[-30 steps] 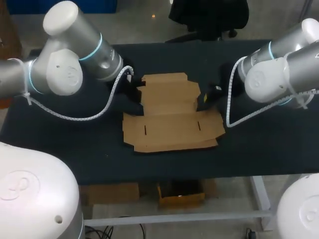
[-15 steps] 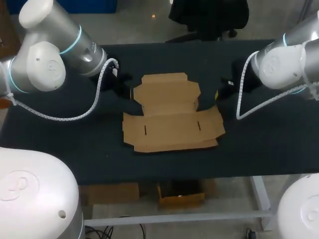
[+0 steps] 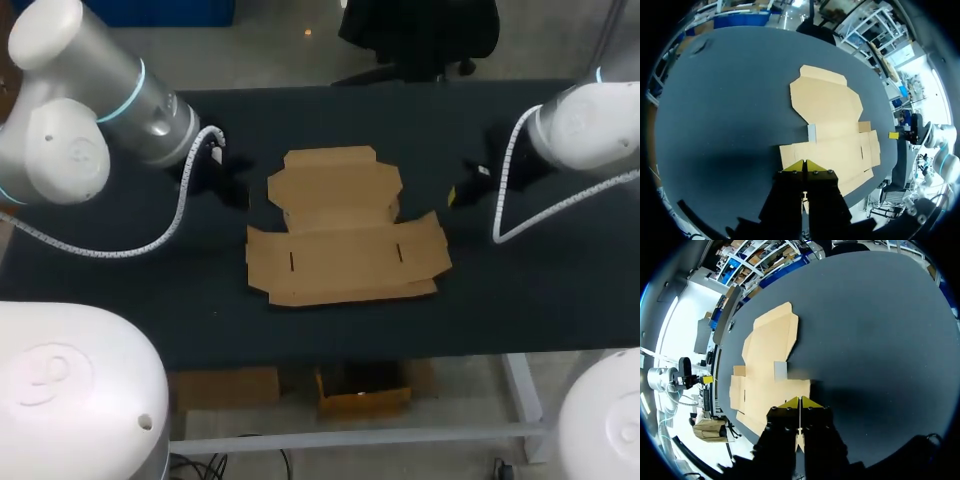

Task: Assemble the packaging by folding the flat box into shape, placing the metal phone stand inside, and closing the box properly

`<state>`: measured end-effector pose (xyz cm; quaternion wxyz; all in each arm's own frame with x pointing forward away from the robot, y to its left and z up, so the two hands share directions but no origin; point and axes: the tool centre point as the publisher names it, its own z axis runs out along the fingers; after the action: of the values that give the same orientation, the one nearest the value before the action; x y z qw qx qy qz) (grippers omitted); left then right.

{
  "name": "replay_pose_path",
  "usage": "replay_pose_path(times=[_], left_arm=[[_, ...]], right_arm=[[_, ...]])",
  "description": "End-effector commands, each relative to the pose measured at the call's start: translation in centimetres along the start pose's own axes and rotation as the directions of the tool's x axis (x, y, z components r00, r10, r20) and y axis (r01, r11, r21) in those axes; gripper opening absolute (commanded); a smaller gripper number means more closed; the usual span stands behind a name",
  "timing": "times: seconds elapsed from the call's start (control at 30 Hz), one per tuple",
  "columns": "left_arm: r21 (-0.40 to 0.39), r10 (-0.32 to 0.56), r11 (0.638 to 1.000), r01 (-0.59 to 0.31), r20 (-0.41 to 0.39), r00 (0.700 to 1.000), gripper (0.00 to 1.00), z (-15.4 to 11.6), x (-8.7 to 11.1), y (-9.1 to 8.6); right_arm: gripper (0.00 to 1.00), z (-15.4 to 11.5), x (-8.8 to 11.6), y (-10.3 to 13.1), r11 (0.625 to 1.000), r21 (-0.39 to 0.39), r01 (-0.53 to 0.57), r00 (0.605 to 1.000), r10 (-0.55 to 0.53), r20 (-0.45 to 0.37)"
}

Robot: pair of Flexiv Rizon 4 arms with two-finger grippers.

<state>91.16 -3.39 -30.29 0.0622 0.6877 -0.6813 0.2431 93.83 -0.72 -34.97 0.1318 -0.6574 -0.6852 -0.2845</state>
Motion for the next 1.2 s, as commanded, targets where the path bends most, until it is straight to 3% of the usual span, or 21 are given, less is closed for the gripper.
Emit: replay_pose_path(times=[0.03, 0.23, 0.47, 0.8, 1.2], left_arm=[[0.031, -0.02, 0.999, 0.02, 0.02, 1.0, 0.0, -1.4, -0.2, 1.9], [0.021, -0.035, 0.999, 0.034, 0.023, 0.999, 0.0, -1.9, -0.2, 4.0], [0.03, -0.053, 0.998, 0.052, 0.027, 0.998, 0.0, -2.6, -0.4, 7.1], [-0.007, -0.078, 0.997, 0.078, -0.016, 0.997, 0.0, -2.0, -1.4, 10.4], [-0.068, -0.073, 0.995, 0.07, -0.035, 0.997, 0.0, -0.4, -1.7, 12.7]], right_arm=[[0.0, -1.8, -0.3, -1.0, 1.0, 0.016, -0.006, 0.997, 0.007, -0.072], [0.0, -2.7, -0.4, -2.7, 0.999, 0.04, -0.013, 0.997, 0.016, -0.074], [0.0, -3.6, -0.3, -5.4, 1.0, 0.015, -0.016, 0.998, 0.017, -0.052], [0.0, -2.8, -0.4, -8.9, 0.999, 0.02, -0.03, 0.998, 0.031, -0.055], [0.0, -2.1, -0.9, -11.9, 0.998, 0.021, -0.053, 0.997, 0.055, -0.061]])
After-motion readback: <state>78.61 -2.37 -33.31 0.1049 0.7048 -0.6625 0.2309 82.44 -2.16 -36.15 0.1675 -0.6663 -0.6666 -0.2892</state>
